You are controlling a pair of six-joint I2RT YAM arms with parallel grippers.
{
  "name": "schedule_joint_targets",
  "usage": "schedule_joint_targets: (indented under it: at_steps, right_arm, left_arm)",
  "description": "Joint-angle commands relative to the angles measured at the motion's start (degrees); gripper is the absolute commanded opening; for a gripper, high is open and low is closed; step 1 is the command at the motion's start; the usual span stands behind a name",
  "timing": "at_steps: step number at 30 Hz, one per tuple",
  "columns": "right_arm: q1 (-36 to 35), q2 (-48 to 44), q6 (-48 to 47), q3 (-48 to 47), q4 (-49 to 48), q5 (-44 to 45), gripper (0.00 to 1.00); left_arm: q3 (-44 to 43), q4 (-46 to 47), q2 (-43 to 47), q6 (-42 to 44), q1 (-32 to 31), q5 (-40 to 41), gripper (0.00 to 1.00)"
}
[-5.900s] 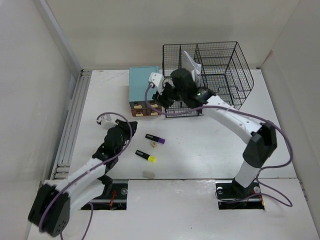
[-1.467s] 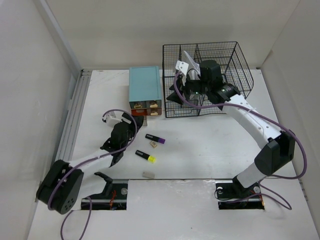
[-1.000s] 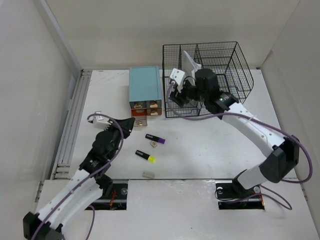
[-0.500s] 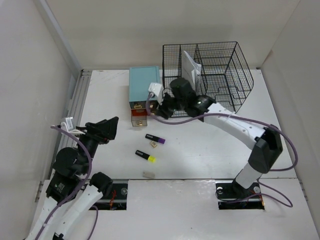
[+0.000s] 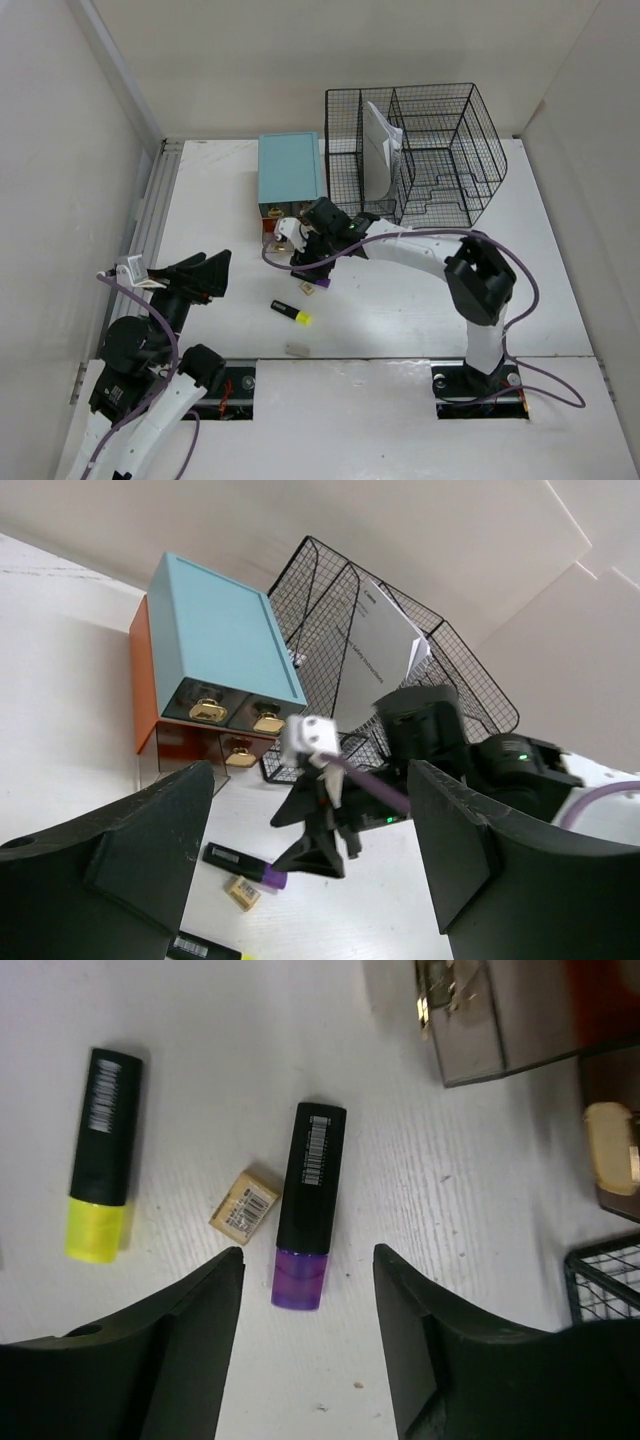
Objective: Organize the desk
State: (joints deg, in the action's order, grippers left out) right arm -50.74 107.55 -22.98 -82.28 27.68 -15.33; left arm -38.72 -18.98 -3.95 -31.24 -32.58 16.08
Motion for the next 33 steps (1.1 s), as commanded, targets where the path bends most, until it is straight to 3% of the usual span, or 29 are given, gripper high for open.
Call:
schedule_joint_targets:
  at_steps: [1,11,16,33]
  right_arm:
    - [-1.5,2.5,-1.8,-3.2,1.7,2.1,0.61]
    - [-2.0,8.6,-1.8,-8.7,2.7,2.6,0.65]
    - [-2.5,9.8,-0.7,-11.6,2.7,2.6,0.73]
    - [-2.5,13.6,1.1,-13.3,0.9,3.7,0.81]
  left_arm:
    - [0.1,2.1,0.4,1.9,-0.3,-0.1,0.76]
    - [0.1,2.1,0.4,1.9,-0.3,-0.1,0.77]
    - [0.1,2.1,1.0,1.9,-0.3,-0.1,0.77]
    - [0.1,1.6,1.5,1.4,-0.3,0.4,0.77]
